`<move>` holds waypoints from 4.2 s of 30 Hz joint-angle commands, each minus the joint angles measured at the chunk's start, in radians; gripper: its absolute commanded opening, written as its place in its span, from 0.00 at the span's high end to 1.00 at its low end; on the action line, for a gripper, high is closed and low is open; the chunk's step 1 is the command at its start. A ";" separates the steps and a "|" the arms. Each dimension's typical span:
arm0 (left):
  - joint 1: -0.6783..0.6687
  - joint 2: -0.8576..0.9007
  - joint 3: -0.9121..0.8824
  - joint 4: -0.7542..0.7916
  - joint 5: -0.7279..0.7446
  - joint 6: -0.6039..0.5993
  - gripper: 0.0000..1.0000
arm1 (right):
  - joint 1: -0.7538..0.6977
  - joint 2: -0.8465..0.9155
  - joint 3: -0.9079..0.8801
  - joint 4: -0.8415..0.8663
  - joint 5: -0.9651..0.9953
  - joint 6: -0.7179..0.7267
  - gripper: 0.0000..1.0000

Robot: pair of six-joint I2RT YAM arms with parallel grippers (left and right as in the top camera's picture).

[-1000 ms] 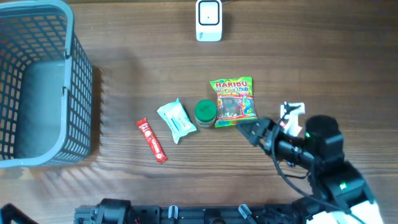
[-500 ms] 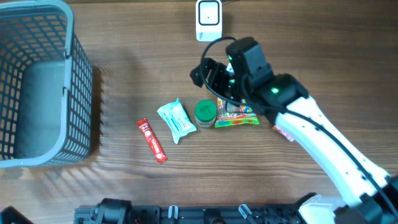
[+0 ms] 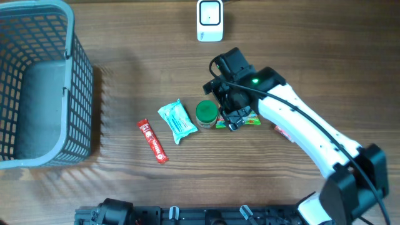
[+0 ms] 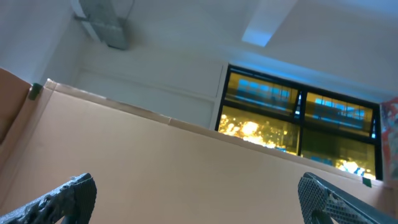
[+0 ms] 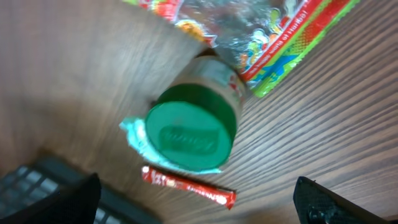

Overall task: Scan the item barcode
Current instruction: 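Retract the left arm and reach the right gripper down to the green-lidded jar, then grasp the green-lidded jar with the right gripper and lift it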

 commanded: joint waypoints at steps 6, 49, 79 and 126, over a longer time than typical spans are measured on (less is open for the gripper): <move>-0.041 -0.187 0.006 -0.002 -0.006 0.020 0.00 | 0.079 0.115 0.016 0.069 0.016 0.178 0.01; 0.036 -0.206 -0.002 0.000 -0.006 0.020 0.00 | 0.095 0.226 0.306 -0.317 0.347 -0.202 0.00; 0.053 -0.206 -0.002 0.000 -0.006 -0.026 0.00 | 0.135 0.380 0.209 -0.152 0.356 -1.414 0.01; 0.053 -0.204 -0.015 -0.284 -0.208 -0.070 0.00 | -0.038 0.388 0.239 0.017 -1.258 -2.227 0.51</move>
